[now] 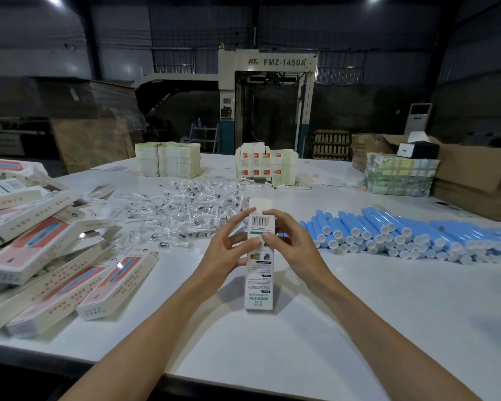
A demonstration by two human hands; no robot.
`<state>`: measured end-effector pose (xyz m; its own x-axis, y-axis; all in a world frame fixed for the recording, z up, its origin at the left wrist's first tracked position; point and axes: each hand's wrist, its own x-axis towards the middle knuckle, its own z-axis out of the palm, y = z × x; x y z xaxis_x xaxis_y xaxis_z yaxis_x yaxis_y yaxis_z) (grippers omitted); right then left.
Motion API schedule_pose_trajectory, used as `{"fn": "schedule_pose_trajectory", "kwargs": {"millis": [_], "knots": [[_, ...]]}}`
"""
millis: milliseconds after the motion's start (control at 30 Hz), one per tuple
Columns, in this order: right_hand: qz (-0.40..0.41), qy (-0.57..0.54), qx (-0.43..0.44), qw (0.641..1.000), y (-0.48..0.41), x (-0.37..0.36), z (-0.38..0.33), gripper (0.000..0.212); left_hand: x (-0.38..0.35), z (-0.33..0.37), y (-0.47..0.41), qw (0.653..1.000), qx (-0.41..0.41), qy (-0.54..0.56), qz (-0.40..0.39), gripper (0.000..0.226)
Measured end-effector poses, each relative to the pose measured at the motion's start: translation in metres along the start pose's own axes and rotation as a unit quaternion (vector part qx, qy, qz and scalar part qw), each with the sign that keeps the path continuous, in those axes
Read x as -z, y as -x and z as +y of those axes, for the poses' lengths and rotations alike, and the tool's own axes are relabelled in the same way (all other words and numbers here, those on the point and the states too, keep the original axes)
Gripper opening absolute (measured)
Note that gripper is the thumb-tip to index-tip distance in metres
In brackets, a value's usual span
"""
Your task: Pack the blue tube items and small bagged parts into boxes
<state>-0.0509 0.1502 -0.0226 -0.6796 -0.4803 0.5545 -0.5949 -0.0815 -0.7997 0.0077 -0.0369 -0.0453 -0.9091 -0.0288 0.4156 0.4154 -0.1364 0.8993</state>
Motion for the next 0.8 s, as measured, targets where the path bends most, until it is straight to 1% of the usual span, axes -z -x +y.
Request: {"fn": "schedule_pose_trajectory", "kwargs": {"millis": [200,300,400,500,567,667,733,800], "knots": [[-0.006,0.036,-0.02,0.999,0.001,0.001,0.008,0.024,0.004,-0.002,0.001,0.999,0.006,-0.044,0.013,0.059],[-0.019,0.032,-0.014,0.999,0.002,0.004,0.007,0.013,0.002,-0.005,0.001,0.999,0.02,-0.036,0.011,0.058],[0.019,-0.025,-0.023,0.999,0.001,0.006,0.004,0.018,-0.001,-0.004,0.001,0.999,0.03,-0.026,-0.001,0.059],[0.075,-0.069,-0.045,0.994,0.0,0.008,0.005,0.017,-0.002,-0.004,0.002,0.999,0.038,-0.013,-0.014,0.061],[0.084,-0.08,-0.067,0.991,-0.003,0.011,0.007,0.017,-0.003,-0.004,0.002,0.999,0.044,-0.007,-0.025,0.061],[0.062,-0.066,-0.094,0.991,-0.008,0.016,0.009,0.013,-0.004,-0.005,0.003,0.998,0.05,-0.008,-0.041,0.059],[0.053,-0.047,-0.087,0.994,-0.009,0.019,0.01,0.009,-0.004,-0.005,0.004,0.998,0.053,-0.01,-0.045,0.058],[0.048,-0.012,-0.062,0.997,-0.009,0.02,0.01,0.004,-0.005,-0.005,0.005,0.998,0.053,-0.018,-0.042,0.056]]}}
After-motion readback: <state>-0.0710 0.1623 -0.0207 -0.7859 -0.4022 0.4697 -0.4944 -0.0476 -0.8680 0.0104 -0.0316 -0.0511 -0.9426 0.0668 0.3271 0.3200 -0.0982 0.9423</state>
